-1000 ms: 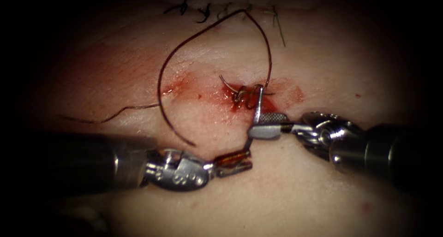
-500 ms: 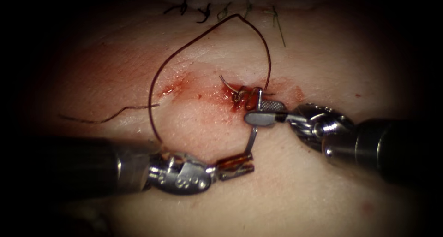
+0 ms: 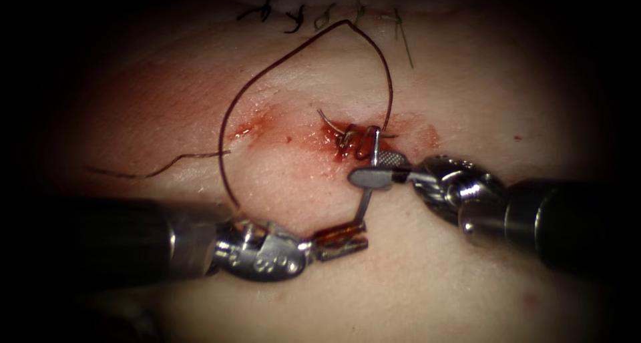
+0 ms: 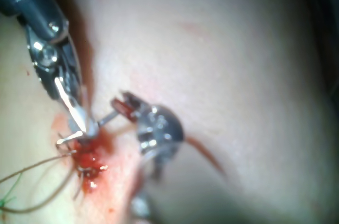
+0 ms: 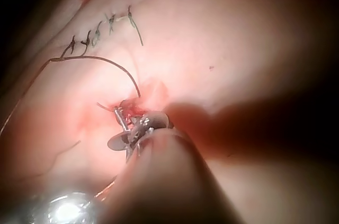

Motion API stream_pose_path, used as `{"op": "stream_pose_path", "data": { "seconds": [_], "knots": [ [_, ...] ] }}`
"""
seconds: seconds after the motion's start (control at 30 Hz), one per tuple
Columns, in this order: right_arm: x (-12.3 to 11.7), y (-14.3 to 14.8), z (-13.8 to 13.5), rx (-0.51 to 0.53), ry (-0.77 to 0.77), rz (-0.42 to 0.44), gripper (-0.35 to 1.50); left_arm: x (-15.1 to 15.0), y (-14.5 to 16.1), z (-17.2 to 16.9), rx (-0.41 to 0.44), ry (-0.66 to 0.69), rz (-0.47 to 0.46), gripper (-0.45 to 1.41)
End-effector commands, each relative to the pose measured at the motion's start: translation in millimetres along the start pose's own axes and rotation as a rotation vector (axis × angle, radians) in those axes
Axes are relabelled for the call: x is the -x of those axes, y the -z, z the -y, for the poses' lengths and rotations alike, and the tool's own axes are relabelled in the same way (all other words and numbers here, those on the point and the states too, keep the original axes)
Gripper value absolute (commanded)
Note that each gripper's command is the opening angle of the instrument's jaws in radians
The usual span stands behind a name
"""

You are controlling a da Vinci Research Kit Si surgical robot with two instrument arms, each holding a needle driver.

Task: Wound Closure

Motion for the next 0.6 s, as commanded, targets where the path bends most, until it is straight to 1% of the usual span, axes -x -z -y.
{"op": "stream_pose_path", "data": {
  "seconds": [0.03, 0.07, 0.1, 0.13, 0.6],
  "knots": [
    [0.7, -0.8, 0.1, -0.009, -0.001, 0.003, 0.31, 0.2, -0.6, -0.7, 0.002, 0.002, 0.000, -0.45],
    [0.7, -0.8, 0.1, -0.009, -0.001, 0.003, 0.22, 0.2, -0.6, -0.7, 0.002, 0.002, 0.000, -0.45],
    [0.7, -0.8, 0.1, -0.010, -0.001, 0.003, 0.09, 0.2, -0.6, -0.7, 0.002, 0.002, 0.000, -0.45],
    [0.8, -0.9, 0.1, -0.013, 0.000, 0.002, 0.02, 0.2, -0.6, -0.7, 0.002, 0.002, 0.000, -0.45],
    [1.5, -1.2, 0.2, -0.029, 0.010, 0.041, 0.00, 0.2, -0.7, -0.6, 0.004, -0.003, -0.004, -0.45]
  ]
}}
